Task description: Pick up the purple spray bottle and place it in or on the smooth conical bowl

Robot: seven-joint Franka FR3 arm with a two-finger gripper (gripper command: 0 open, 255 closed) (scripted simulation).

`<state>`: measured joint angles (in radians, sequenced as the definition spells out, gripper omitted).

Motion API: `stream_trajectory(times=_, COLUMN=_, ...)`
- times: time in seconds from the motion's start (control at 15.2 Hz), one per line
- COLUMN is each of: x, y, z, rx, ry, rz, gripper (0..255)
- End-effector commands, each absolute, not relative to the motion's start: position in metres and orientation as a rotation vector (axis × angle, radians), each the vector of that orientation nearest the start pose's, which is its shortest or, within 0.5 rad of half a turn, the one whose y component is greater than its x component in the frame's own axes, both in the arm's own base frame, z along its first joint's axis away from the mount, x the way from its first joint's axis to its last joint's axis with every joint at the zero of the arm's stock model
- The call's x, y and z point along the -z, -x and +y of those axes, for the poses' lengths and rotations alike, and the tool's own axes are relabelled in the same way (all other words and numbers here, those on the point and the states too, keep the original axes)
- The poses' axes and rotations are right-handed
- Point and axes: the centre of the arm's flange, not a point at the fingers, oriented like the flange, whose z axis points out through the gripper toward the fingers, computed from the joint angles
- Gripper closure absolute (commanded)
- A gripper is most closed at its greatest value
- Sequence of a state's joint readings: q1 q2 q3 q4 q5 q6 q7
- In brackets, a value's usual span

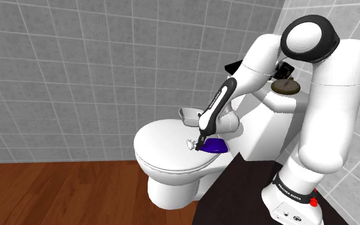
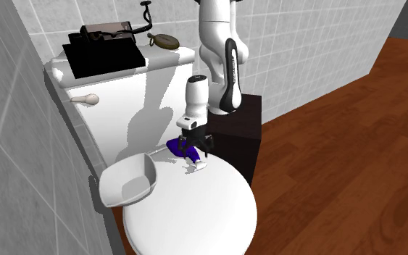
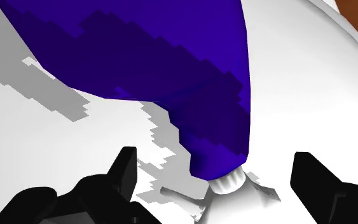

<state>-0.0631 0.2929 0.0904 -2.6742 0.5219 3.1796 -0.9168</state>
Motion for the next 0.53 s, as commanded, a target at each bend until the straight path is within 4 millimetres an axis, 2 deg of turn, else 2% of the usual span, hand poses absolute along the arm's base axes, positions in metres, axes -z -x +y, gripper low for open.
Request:
stream_trajectory(times=0.0, x=-0.1552, y=-0.4169, z=-0.0312, rx=0.328, ry=3.088, rz=-0.648, gripper=0)
stream_trajectory(times=0.4, x=-0.1553, y=-0.4168, z=-0.0312, rx=0.328, ry=3.088, rz=-0.648, gripper=0)
stream_trajectory(times=0.46, x=-0.1553, y=-0.4168, z=-0.0312, rx=0.328, ry=3.088, rz=-0.648, gripper=255)
